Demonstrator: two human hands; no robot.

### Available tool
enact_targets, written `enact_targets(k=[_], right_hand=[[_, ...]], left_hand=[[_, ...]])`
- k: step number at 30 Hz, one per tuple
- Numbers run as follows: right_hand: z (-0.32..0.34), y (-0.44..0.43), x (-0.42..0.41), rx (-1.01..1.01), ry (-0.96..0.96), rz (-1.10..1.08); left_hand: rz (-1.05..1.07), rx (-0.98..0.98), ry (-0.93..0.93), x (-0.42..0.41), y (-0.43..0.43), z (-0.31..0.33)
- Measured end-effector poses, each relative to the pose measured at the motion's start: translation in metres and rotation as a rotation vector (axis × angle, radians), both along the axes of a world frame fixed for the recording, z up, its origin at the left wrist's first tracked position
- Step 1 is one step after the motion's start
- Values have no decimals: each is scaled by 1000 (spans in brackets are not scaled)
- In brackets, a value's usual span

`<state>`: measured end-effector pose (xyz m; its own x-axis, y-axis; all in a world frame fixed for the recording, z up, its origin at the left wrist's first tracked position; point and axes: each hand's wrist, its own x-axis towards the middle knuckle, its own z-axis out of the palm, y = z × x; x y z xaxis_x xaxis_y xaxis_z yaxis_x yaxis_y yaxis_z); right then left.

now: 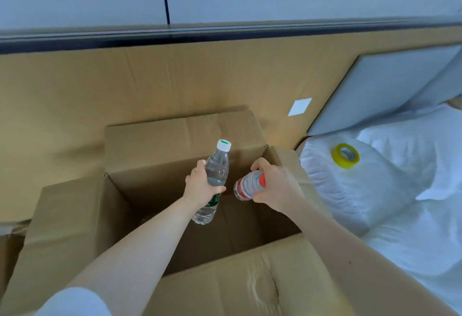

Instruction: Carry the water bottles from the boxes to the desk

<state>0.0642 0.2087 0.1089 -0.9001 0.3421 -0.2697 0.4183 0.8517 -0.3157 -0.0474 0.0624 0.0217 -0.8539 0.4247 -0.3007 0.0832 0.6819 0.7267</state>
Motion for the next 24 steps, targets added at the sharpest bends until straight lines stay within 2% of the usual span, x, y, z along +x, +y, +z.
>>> enact_targets(k=[4,7,11,16,24], right_hand=[[34,12,23,-54,133,-78],[52,23,50,-163,315,-157],[91,37,97,-368,633,-267],[132,60,160,-534,846,-348],[157,92,268,-538,1067,-474]], left_hand=[[-7,157,21,16,16,39],[-32,269,2,39,30,68],[-52,469,-83,78,48,109],[-167,649,-176,138,78,153],[-362,838,-399,236,125,187]])
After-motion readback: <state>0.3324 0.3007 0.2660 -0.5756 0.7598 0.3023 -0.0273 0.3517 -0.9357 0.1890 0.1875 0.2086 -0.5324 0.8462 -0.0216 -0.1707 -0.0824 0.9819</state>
